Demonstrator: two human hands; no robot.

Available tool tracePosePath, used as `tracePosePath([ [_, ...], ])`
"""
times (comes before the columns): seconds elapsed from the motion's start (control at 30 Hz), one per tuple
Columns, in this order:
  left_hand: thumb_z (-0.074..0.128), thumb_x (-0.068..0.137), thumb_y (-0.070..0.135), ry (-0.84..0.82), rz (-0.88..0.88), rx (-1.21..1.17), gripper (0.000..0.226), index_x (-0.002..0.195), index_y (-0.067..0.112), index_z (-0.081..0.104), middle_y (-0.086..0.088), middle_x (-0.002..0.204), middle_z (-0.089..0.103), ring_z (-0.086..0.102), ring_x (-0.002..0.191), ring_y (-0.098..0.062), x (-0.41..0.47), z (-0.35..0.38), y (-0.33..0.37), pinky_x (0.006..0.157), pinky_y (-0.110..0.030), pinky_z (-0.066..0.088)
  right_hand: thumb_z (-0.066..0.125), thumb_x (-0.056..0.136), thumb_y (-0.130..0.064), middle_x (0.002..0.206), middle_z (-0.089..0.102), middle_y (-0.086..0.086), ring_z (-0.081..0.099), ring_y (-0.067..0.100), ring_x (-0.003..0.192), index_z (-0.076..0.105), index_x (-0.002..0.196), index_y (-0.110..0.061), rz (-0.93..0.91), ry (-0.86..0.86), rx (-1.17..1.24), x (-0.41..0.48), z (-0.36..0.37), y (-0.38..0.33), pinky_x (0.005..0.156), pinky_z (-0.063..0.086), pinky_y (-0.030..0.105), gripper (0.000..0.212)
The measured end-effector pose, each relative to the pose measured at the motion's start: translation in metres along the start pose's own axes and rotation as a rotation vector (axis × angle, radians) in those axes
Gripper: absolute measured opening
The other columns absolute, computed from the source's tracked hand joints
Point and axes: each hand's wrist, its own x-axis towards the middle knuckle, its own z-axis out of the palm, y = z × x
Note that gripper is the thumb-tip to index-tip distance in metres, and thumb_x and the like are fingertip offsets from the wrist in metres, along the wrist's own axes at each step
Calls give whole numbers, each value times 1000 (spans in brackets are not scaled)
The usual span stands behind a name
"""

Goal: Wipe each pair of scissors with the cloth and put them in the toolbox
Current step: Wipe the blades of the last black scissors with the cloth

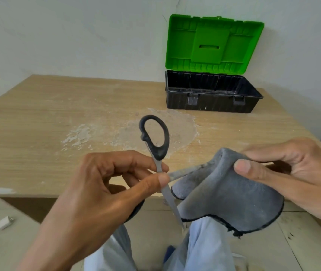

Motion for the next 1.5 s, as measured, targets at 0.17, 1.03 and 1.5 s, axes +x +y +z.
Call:
tracePosePath([
  [0.17,77,72,52,-33,47,26,15,83,41,79,-1,73,75,63,61,-15,2,-10,0,44,-28,49,64,87,-74,91,75,22,73,44,85,85,93,-17,-26,-62,-58,4,-7,3,80,59,62,61],
  [1.03,84,64,22,-213,-205,-195,17,80,22,78,-2,67,72,61,55,-4,1,8,7,46,-11,44,71,97,-46,58,60,8,51,25,51,77,71,-13,-109,-231,34,12,39,-16,51,37,20,42],
  [1.5,84,60,24,-267,-253,-241,21,80,20,79,-8,70,74,59,51,-4,3,6,4,42,-15,41,75,88,-39,54,63,-9,53,1,49,78,64,-35,-53,-254,86,10,30,-17,55,38,7,24],
])
